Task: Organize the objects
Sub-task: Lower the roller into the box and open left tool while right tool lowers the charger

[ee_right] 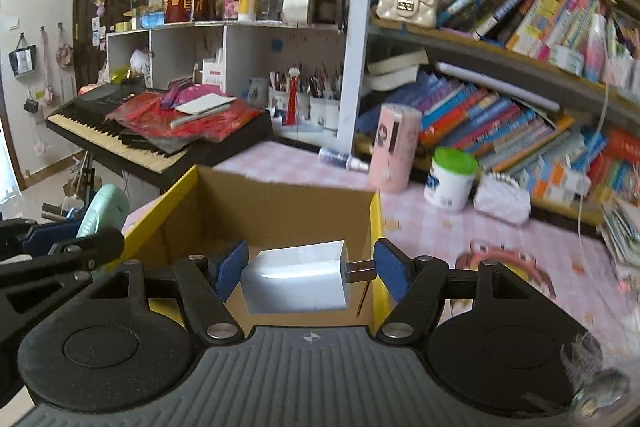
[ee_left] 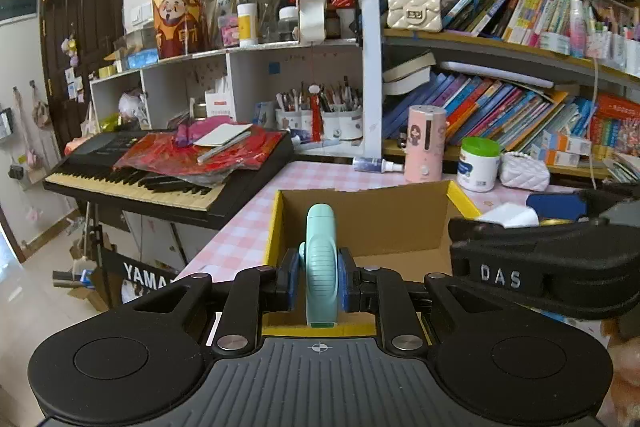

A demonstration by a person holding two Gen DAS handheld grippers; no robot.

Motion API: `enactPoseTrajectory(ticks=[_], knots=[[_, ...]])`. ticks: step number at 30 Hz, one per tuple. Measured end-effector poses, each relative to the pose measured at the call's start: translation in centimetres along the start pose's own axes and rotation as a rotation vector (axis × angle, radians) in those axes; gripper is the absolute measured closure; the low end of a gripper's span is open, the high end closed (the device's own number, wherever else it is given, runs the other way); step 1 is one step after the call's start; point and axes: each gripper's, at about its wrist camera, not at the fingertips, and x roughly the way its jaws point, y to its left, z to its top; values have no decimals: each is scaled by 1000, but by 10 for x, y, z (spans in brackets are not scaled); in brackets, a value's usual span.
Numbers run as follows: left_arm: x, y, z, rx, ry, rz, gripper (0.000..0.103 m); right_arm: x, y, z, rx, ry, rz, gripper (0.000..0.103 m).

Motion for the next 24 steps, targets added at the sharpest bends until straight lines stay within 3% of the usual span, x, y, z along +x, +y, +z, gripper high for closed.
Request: enactPoseTrajectory(ticks=[7,24], knots=[[34,-11,4,12,57,20,85,46,-13,15,-113,39,70,36],[89,-23,-5,29,216,80,85,123,-7,9,-324,210,253,36]])
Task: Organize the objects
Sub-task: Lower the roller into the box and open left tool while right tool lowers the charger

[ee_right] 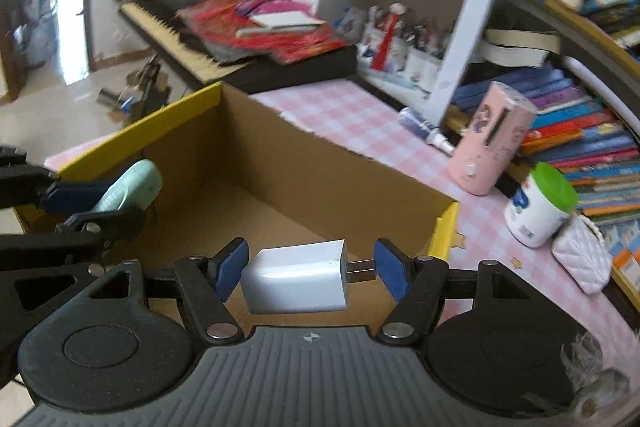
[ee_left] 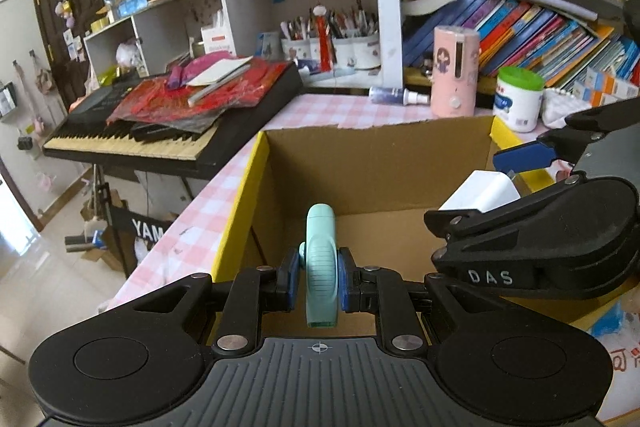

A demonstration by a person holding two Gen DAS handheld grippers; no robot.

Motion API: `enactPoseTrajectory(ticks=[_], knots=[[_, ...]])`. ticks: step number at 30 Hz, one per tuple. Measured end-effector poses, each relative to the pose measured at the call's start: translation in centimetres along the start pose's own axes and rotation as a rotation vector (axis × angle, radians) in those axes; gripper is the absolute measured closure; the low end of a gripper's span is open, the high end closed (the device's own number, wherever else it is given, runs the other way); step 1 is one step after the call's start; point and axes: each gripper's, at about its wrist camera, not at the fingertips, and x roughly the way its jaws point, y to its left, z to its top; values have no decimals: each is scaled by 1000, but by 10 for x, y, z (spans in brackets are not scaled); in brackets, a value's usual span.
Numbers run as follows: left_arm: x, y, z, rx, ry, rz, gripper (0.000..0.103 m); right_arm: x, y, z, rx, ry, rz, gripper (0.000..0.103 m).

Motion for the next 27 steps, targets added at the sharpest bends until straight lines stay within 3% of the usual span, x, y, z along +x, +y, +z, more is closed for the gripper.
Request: enactPoseTrajectory(ticks=[8,27], knots=[[16,-2,-4,-18,75,-1,85,24,0,7,-103,89,108,36],[30,-5,-10,-43,153,13,85,50,3,8,-151,211,169,36]])
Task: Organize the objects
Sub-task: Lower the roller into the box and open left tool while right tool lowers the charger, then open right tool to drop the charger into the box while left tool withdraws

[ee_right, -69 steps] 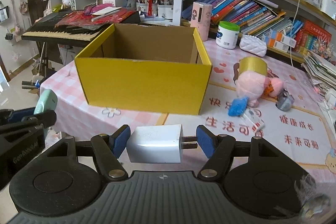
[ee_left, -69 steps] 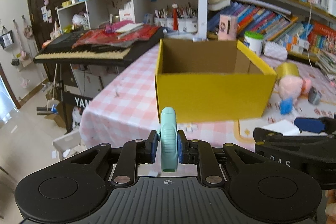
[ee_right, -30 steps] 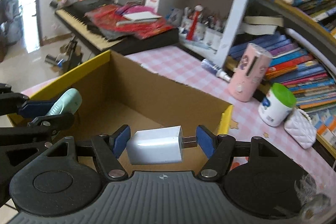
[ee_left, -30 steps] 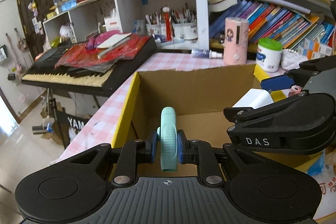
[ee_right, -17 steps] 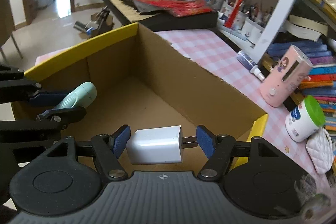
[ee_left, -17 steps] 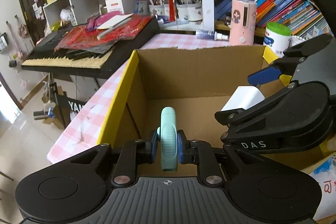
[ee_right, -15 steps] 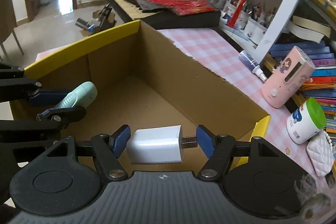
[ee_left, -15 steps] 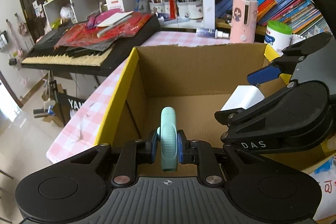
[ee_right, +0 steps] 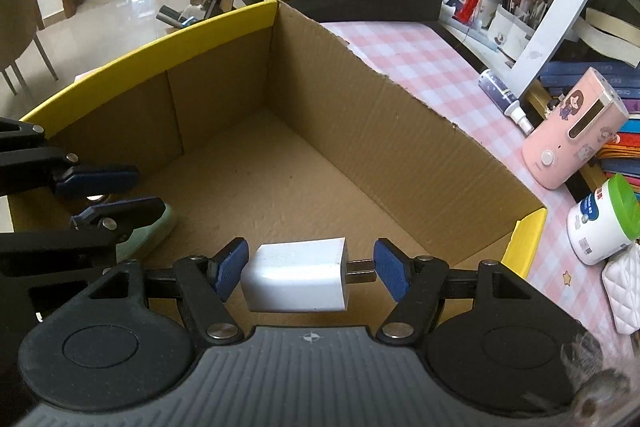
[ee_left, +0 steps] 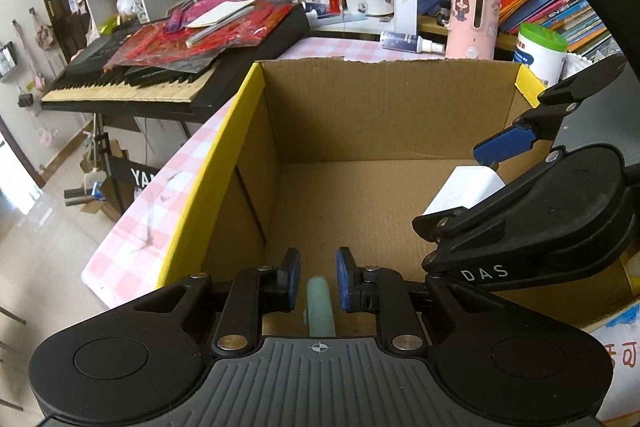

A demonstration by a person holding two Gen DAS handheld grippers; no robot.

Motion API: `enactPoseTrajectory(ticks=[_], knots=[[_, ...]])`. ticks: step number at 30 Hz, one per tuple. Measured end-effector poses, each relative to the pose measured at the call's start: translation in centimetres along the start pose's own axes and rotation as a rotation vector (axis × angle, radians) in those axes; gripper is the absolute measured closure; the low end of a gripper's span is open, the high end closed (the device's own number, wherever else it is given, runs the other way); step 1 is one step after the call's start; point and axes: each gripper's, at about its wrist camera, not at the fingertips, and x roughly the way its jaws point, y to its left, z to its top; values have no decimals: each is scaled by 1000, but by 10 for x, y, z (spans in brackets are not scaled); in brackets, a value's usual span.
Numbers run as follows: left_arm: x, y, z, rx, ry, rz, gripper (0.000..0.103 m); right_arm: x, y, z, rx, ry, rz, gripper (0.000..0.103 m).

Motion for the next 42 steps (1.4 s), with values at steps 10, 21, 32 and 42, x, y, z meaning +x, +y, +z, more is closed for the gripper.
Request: enactPoseTrajectory(ticks=[10,21,32,42], knots=[[-6,-1,0,-13,-14,2,80,-1,-1,-2,5,-5,-2,36],[-36,8,-4,-55,-90,-24,34,-35,-16,-7,165,-124,-73,22],[-72,27,-16,-94,-186,-1,17,-103,8,-29,361,-335,-329,13],[-95,51,-39,-128,-216,31,16,-138,57,-62,463,-417,-460,9]])
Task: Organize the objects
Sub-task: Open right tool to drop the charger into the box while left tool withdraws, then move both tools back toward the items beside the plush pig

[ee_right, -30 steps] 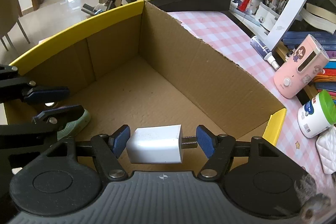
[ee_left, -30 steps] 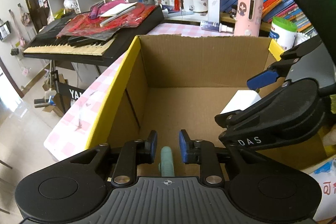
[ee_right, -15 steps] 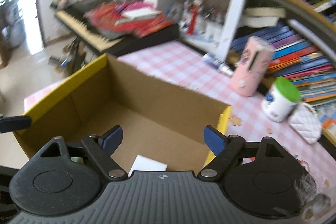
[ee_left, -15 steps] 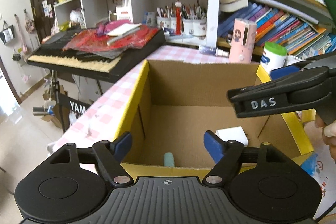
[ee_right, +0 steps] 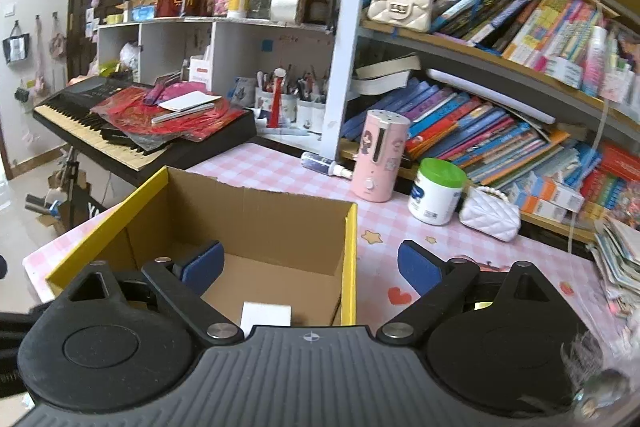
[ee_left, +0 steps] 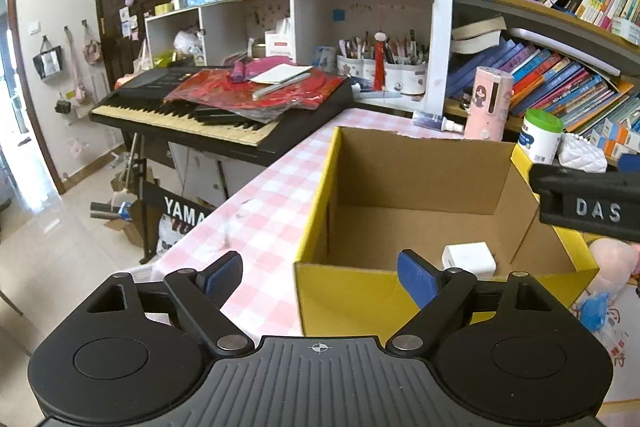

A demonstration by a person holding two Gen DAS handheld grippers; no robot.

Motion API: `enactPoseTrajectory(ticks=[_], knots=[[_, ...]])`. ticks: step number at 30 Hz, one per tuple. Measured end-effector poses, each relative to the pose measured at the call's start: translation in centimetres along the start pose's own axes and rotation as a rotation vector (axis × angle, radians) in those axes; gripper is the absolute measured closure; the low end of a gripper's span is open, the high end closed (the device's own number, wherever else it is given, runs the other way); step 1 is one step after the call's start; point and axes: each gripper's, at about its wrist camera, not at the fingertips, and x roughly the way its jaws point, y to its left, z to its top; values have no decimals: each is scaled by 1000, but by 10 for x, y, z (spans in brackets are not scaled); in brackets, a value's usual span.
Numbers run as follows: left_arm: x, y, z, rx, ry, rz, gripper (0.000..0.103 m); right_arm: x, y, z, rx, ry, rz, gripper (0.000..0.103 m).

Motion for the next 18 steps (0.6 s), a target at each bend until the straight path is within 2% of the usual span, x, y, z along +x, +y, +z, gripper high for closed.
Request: enactPoseTrajectory(ticks=[7,13,18], knots=[[-16,16,-18,9,17,1,16,-28,14,-25,22,12,-58,9],[-30,25,-37,18,49,17,16,-45,29,-48,33,74,-86,7],[-42,29,-55,31,74,27,10,-58,40,-70,38,133,-117,1]])
